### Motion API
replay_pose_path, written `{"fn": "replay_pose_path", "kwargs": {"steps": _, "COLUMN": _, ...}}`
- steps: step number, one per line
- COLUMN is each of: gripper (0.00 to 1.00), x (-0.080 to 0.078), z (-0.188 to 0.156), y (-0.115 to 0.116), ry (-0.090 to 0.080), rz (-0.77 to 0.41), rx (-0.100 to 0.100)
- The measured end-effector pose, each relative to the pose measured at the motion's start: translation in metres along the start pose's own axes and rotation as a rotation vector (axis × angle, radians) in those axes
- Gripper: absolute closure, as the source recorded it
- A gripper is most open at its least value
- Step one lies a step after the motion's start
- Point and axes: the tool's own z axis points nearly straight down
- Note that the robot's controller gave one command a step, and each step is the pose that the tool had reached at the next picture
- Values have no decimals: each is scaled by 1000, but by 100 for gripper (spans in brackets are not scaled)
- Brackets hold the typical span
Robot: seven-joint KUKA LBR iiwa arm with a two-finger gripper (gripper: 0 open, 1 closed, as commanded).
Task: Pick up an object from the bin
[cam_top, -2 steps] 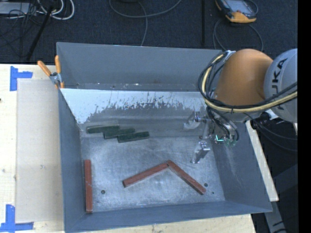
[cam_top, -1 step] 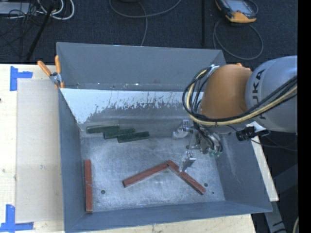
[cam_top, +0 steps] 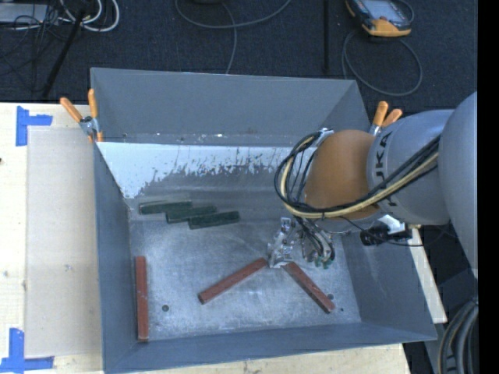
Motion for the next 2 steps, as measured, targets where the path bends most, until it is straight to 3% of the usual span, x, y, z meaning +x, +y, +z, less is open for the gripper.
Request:
{"fn": "replay_pose_path", "kwargs": {"steps": 1, "gripper": 0, "x": 2, "z": 2, "y": 0, "ry": 5, "rz": -1, "rx": 1}}
{"fn": "replay_pose_path", "kwargs": {"steps": 2, "gripper": 100, "x": 0, "z": 0, "y": 0, "ry": 1, "rz": -2, "rx": 1}}
